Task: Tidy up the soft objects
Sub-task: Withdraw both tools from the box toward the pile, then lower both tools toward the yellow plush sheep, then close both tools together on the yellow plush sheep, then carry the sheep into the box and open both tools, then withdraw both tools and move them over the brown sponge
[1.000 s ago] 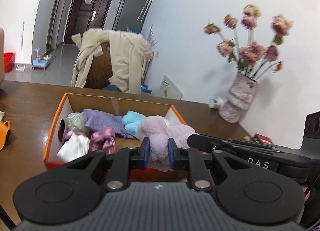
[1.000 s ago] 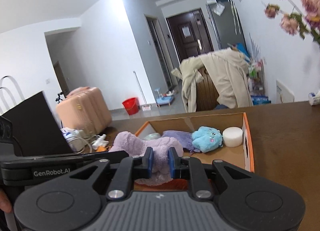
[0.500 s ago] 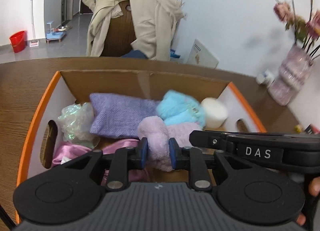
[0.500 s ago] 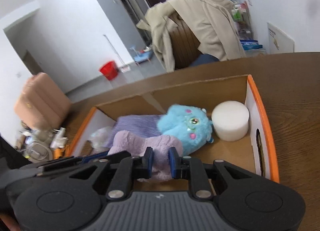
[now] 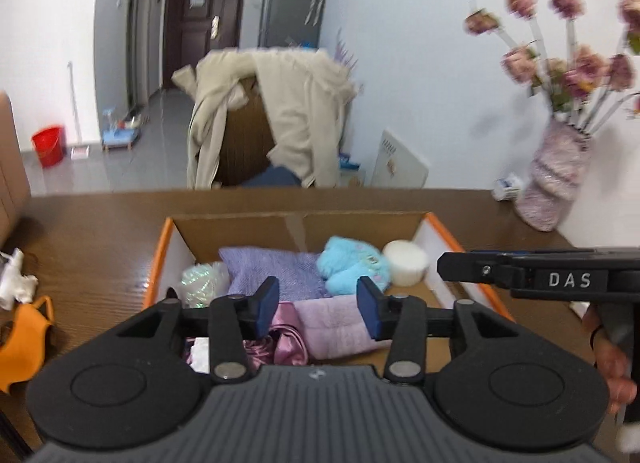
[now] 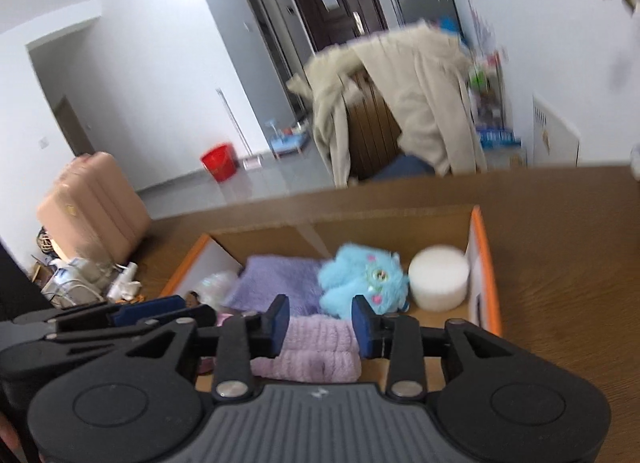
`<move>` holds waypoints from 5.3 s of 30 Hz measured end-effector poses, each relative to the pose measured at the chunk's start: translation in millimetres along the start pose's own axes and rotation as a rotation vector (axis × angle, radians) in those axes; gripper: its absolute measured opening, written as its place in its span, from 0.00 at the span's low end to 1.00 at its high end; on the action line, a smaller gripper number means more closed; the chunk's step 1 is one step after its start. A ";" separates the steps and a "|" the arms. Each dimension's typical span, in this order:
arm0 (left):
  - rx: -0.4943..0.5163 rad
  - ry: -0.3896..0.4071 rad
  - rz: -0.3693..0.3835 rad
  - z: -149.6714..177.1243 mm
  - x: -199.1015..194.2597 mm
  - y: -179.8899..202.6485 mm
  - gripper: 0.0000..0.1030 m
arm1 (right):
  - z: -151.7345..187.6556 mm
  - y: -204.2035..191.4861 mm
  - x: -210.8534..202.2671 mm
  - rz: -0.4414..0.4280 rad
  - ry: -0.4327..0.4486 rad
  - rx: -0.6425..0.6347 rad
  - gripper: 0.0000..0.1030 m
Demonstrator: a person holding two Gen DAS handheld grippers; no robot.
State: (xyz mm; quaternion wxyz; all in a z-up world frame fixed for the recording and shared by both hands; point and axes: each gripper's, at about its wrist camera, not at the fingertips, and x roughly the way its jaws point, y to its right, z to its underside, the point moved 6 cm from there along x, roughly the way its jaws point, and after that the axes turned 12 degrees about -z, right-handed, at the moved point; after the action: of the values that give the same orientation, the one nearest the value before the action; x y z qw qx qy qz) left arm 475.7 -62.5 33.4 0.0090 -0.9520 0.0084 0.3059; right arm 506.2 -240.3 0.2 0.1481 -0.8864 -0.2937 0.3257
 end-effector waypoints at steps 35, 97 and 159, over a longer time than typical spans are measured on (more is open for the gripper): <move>-0.057 0.224 -0.161 210.6 -238.9 -3.7 0.92 | 246.1 -111.9 -231.1 0.074 0.285 -0.302 0.82; -0.142 0.018 0.323 166.7 -148.9 71.6 0.45 | 193.7 -28.9 -180.5 -0.148 0.270 0.170 0.52; -0.089 0.131 0.027 88.1 -117.3 -35.7 0.76 | 84.7 -58.6 -148.3 0.125 0.254 -0.234 0.73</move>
State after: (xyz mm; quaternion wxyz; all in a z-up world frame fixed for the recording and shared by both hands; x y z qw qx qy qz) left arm 329.8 -23.6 30.5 -0.0379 -0.9692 0.0080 0.2433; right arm 333.9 -279.9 36.5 0.0593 -0.9481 -0.2529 0.1833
